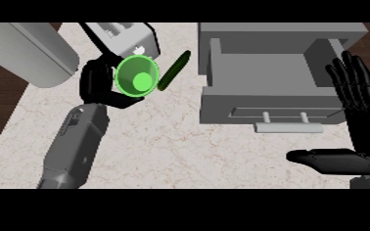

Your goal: Pick up the cup, place it into the drawer and close the drawer

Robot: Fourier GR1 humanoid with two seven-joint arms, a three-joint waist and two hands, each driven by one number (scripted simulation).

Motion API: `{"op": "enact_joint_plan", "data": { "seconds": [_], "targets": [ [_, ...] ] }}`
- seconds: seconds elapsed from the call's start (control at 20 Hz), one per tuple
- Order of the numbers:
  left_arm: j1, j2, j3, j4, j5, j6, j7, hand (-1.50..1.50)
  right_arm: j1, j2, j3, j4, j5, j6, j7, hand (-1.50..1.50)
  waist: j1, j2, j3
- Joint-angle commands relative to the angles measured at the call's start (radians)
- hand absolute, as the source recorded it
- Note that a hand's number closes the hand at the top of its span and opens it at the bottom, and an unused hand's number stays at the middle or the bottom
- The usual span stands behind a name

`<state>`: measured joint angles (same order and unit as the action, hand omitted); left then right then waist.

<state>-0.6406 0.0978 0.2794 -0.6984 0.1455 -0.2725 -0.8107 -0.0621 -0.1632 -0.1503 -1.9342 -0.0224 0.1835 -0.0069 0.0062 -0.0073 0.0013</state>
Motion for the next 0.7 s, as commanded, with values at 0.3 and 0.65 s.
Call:
{"op": "enact_joint_plan", "data": {
  "seconds": [0.3,0.65],
  "targets": [
    [-0.018,-0.096,-0.193,-0.454,0.010,0.186,0.369,1.50,0.077,0.006,-0.013,-0.008,-0.021,0.034,-0.049,-1.50,0.001,-0.001,0.000],
    [-0.334,-0.098,-0.249,-0.223,-0.002,0.371,0.418,1.50,-0.026,0.004,-0.026,0.079,-0.013,0.014,-0.059,-1.50,-0.026,0.012,-0.001]
  ]
}}
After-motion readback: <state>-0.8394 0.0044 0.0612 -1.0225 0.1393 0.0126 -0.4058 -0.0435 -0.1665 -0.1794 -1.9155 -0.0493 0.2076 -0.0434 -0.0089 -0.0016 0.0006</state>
